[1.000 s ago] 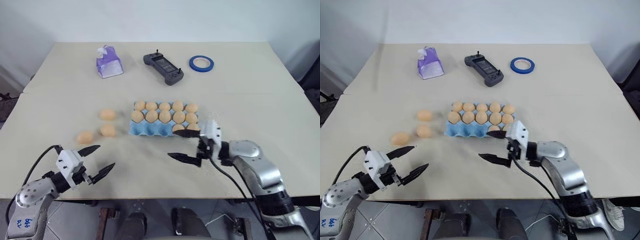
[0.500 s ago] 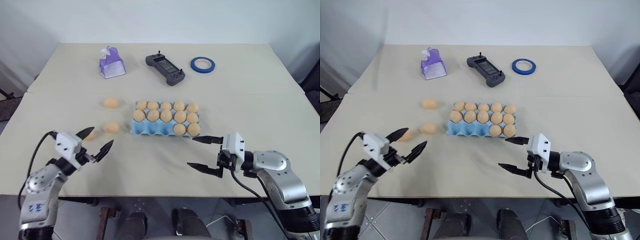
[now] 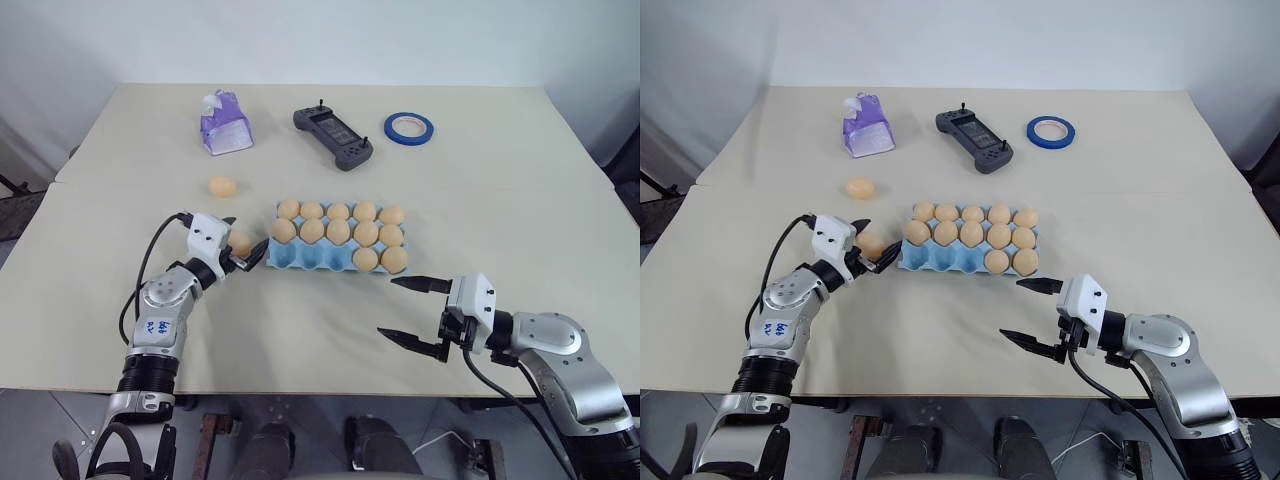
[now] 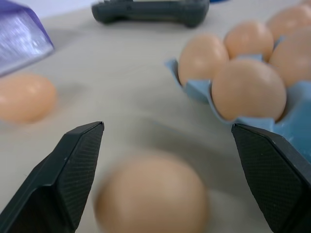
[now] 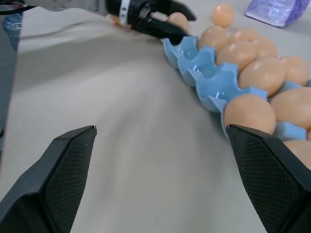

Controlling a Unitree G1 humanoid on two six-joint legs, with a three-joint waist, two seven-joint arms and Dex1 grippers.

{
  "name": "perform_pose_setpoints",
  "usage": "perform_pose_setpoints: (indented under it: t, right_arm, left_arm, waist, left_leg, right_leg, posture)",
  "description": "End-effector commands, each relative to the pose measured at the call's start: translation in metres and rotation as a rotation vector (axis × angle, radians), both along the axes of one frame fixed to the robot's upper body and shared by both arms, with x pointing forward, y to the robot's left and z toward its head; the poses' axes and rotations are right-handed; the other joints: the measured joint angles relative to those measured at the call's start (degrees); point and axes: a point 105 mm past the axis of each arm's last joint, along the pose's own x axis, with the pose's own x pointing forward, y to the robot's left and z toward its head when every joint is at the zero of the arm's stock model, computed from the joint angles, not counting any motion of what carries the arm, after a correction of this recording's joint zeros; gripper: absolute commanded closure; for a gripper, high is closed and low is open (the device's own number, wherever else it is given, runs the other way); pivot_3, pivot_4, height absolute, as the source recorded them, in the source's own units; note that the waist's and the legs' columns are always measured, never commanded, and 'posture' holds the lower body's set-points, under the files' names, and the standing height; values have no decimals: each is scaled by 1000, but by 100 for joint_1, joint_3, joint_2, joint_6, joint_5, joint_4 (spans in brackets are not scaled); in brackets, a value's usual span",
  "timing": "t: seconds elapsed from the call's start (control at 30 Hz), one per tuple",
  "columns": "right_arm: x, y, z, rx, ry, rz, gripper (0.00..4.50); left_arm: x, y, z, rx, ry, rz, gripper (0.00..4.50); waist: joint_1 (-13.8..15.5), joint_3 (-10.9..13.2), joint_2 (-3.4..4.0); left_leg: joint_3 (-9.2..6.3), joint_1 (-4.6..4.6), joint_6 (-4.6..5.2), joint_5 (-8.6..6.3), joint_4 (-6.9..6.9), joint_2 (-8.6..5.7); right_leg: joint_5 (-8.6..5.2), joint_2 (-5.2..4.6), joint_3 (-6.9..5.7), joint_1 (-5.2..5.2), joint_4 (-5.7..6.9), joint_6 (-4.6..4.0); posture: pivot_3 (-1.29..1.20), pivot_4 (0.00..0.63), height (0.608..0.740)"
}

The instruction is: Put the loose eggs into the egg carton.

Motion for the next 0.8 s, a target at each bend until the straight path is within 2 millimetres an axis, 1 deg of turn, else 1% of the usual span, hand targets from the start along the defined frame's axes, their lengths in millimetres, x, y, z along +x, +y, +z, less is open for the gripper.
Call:
perform_pose_setpoints:
  t: [0.03,0.1,0.17,0.23,0.3,0.33,0.4,0.43,0.5,0.53,0.6,0.67,0.8]
  right_arm:
    - [-1,-3,13,6,-51,-17,0]
    - [0,-2,14,13,-54,-25,0]
    - [0,-2,13,16,-53,-27,0]
    - [0,0,11,19,-48,-27,0]
    - [0,1,10,20,-45,-25,0]
    - [0,2,9,19,-44,-23,0]
    - [1,2,8,19,-43,-25,0]
    - [1,2,8,19,-42,-26,0]
    - [1,2,8,20,-42,-28,0]
    - [1,2,8,20,-42,-28,0]
    - [2,2,7,19,-42,-32,0]
    - [3,0,7,17,-43,-45,0]
    - [5,-1,7,13,-47,-60,0]
  left_arm:
    - [-9,-1,-1,25,16,-37,393]
    - [-12,0,0,26,19,-45,871]
    - [-14,1,3,13,9,-49,1477]
    - [-14,1,10,-1,-32,-48,2138]
    - [-15,2,19,-7,-87,-44,2571]
    - [-16,3,23,-11,-113,-44,2641]
    - [-21,5,38,-23,-192,-71,2641]
    - [-25,3,44,-26,-223,-96,2641]
    - [-31,-8,54,-34,-254,-167,2641]
    - [-33,-16,55,-23,-252,-212,2641]
    - [-39,-38,52,-9,-224,-333,2641]
    - [-42,-67,46,0,-186,-456,2641]
    - [-38,-98,37,14,-124,-566,2641]
  waist:
    - [4,0,0]
    - [6,0,0]
    - [6,0,0]
    - [13,0,0]
    - [15,0,0]
    - [15,0,0]
    - [14,0,0]
    - [11,0,0]
    - [4,0,0]
    - [9,0,0]
    - [18,0,0]
    - [43,0,0]
    - [27,1,-2]
  left_leg:
    - [0,0,0,0,-1,1]
    - [-1,0,0,0,-1,2]
    - [-1,0,0,-1,-1,2]
    - [-1,0,1,0,2,2]
    - [-1,0,2,1,3,2]
    - [-1,0,2,2,4,1]
    - [-1,0,2,2,5,1]
    - [-1,0,2,2,5,1]
    - [0,0,2,2,4,2]
    - [0,0,2,2,3,2]
    - [0,-1,1,3,2,2]
    - [-1,-1,2,2,4,0]
    - [0,-4,6,3,15,-4]
  right_leg:
    - [0,0,0,-1,1,0]
    - [0,0,-1,-1,1,0]
    - [0,0,-1,-1,1,0]
    - [0,0,-1,0,1,0]
    - [0,0,-1,0,2,0]
    - [0,0,-1,0,2,0]
    - [0,0,-1,0,3,0]
    - [0,0,-1,0,4,0]
    - [0,0,-1,0,5,0]
    - [0,0,-1,-1,5,0]
    - [0,-1,-2,-1,3,0]
    - [0,-3,-2,1,1,0]
    - [2,-2,-1,7,0,3]
  posture:
    - [0,150,740]
    - [0,150,740]
    - [0,150,740]
    - [0,150,740]
    - [0,150,740]
    - [0,150,740]
    - [0,150,740]
    - [0,150,740]
    - [0,150,740]
    - [0,150,740]
    - [0,150,740]
    - [0,150,740]
    - [0,150,740]
